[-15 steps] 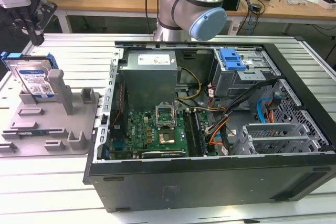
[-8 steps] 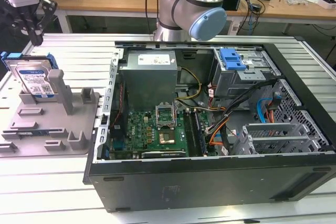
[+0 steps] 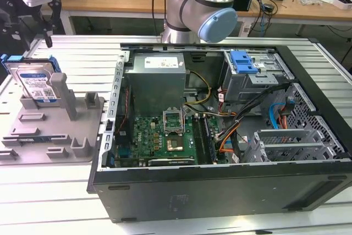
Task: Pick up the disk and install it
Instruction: 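Pick up the disk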
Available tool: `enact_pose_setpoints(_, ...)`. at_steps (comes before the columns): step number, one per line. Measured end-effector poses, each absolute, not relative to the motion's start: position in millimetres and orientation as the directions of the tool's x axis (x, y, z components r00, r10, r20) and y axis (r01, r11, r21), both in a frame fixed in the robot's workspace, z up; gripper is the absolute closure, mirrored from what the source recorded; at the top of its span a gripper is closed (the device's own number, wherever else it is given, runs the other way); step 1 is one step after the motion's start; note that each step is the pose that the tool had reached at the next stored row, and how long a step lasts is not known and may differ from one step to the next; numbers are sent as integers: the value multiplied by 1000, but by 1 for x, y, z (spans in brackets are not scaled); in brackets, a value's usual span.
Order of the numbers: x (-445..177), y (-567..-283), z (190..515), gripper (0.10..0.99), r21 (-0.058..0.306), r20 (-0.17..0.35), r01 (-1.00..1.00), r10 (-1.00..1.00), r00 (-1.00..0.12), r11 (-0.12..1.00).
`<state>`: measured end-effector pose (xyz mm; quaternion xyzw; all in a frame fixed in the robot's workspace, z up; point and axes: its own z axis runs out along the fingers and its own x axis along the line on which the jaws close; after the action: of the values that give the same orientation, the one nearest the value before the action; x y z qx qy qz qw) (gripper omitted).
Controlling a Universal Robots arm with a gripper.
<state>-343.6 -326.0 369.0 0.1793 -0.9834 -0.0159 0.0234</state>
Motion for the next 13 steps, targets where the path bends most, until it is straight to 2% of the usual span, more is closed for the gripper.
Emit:
enact_pose_setpoints(7, -344, -326, 369, 604, 36, 35, -504, -505, -863, 863)
enact_pose_setpoints(13, -344, -326, 368, 604, 36, 34, -663, -664, -747, 748)
